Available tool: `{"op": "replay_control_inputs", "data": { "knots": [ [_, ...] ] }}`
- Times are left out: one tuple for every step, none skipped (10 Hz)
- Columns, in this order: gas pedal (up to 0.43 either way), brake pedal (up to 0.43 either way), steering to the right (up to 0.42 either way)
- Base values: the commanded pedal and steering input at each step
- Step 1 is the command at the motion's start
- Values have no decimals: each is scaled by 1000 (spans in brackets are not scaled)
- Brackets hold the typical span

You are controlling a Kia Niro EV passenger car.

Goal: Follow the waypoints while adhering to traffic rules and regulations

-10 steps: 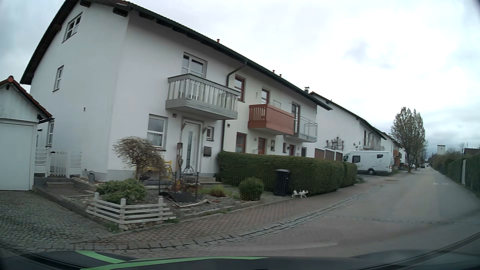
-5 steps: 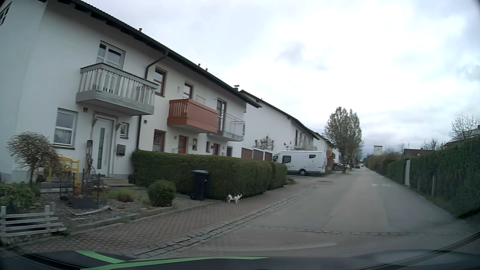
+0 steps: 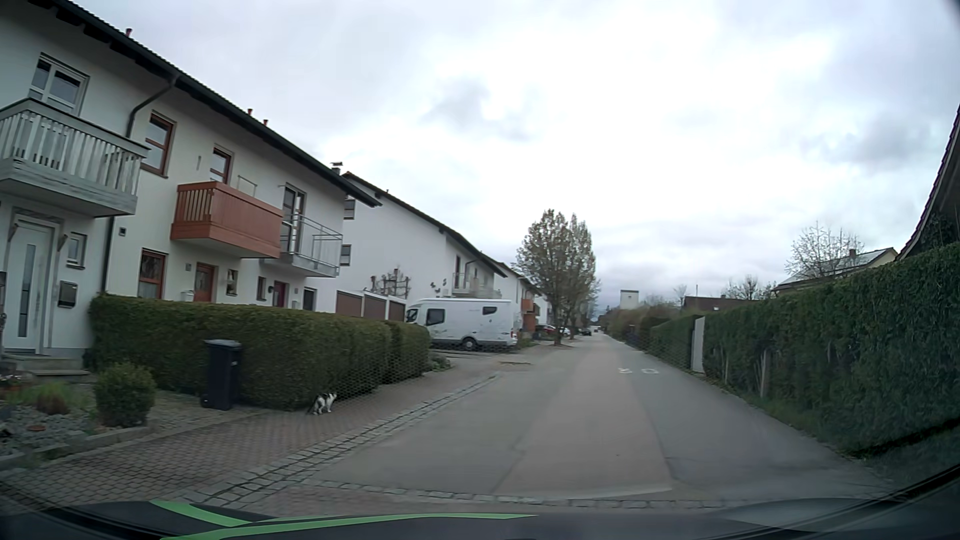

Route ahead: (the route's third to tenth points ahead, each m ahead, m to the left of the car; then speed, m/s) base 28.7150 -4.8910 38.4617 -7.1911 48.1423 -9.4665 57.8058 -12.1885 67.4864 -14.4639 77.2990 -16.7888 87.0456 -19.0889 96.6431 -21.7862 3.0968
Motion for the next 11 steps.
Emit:
{"op": "replay_control_inputs", "data": {
  "knots": [
    [197,0,498],
    [209,0,451],
    [220,0,396],
    [228,0,351],
    [240,0,304],
    [240,0,248],
    [240,0,196],
    [248,0,165],
    [260,0,125],
    [260,0,100],
    [260,0,66]
  ]
}}
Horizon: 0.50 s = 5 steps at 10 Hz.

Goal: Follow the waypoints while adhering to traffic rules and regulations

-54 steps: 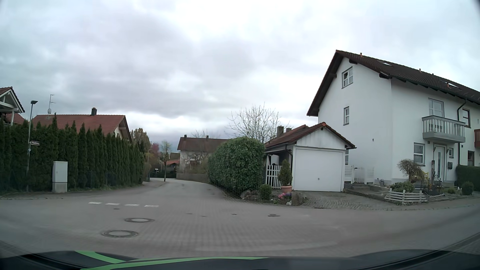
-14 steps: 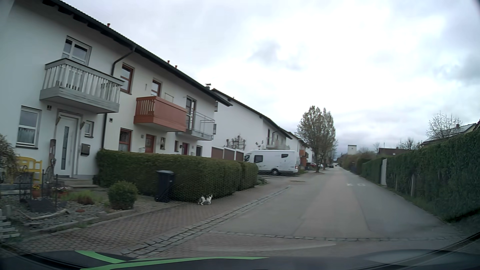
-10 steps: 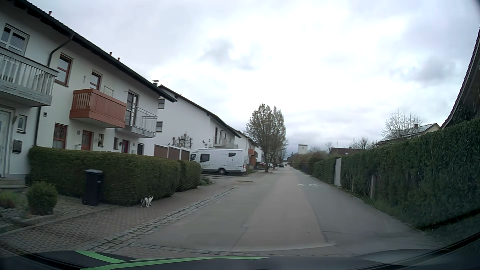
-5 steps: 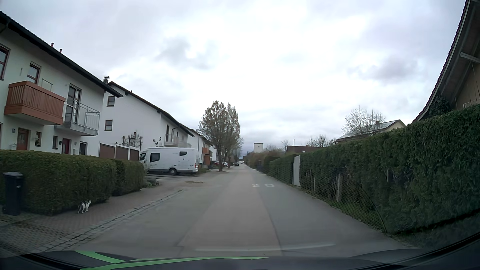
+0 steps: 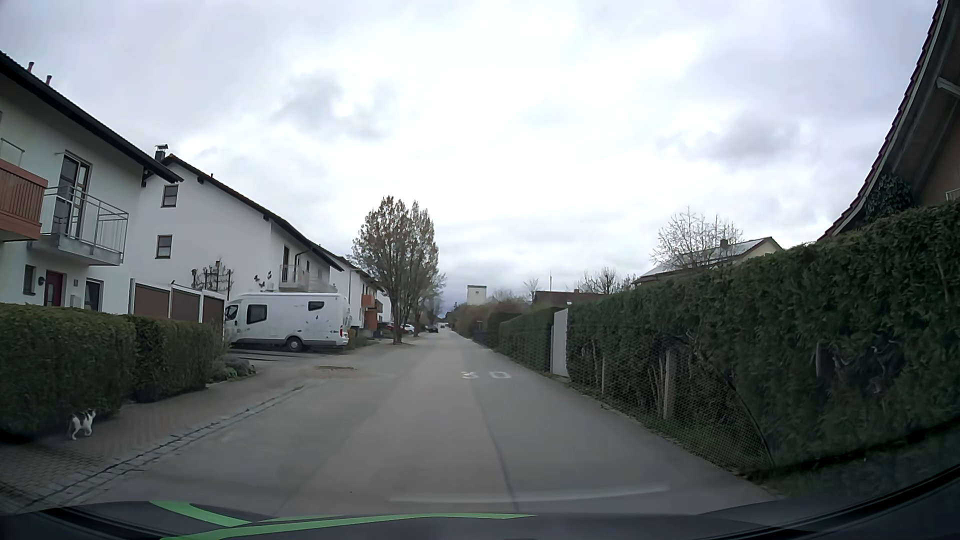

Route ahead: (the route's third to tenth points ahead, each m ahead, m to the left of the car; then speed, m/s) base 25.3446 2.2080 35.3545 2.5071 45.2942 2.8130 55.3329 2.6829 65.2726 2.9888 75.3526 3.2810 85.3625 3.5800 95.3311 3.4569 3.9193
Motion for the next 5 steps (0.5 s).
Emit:
{"op": "replay_control_inputs", "data": {
  "knots": [
    [268,0,32],
    [280,0,10],
    [280,0,-7],
    [280,0,-17],
    [280,0,-17]
  ]
}}
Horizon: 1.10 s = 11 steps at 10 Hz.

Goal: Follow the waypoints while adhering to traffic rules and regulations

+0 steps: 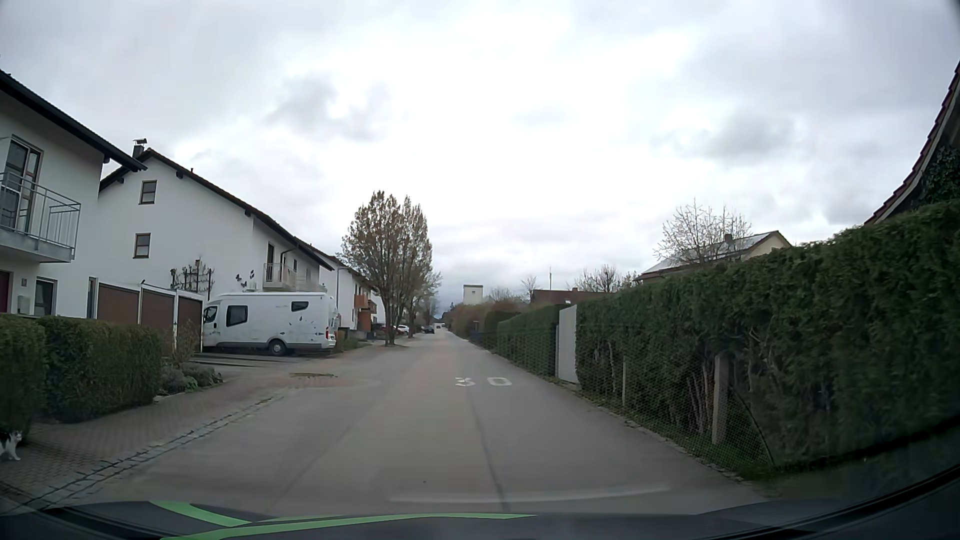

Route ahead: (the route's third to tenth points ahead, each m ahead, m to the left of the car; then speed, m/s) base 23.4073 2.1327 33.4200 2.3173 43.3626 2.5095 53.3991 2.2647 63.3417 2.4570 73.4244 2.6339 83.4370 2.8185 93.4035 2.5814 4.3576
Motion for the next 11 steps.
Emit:
{"op": "replay_control_inputs", "data": {
  "knots": [
    [280,0,-15],
    [280,0,-11],
    [280,0,-11],
    [280,0,-11],
    [268,0,-11],
    [260,0,-11],
    [260,0,-11],
    [260,0,-11],
    [260,0,-11],
    [260,0,-13],
    [260,0,-15]
  ]
}}
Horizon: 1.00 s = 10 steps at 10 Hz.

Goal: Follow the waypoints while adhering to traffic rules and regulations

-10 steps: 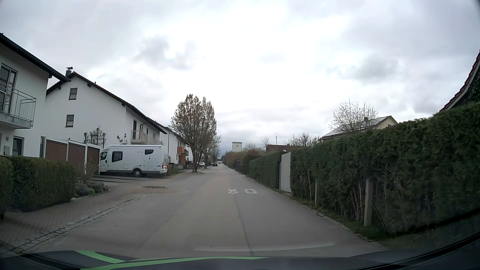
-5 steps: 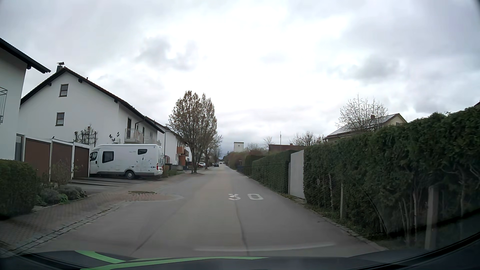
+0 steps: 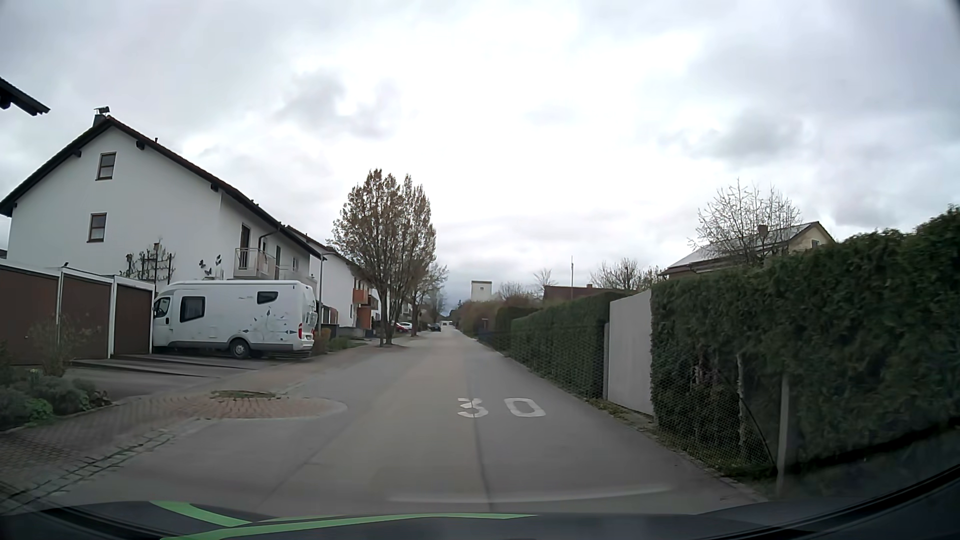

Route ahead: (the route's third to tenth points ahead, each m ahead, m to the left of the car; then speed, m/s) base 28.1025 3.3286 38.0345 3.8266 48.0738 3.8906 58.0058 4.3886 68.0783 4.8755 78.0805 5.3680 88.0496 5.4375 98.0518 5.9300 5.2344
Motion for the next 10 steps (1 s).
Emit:
{"op": "replay_control_inputs", "data": {
  "knots": [
    [260,0,-15],
    [260,0,-15],
    [260,0,-14],
    [260,0,-10],
    [248,0,-8],
    [248,0,-7],
    [248,0,-6],
    [248,0,-6],
    [228,0,-6],
    [220,0,-6]
  ]
}}
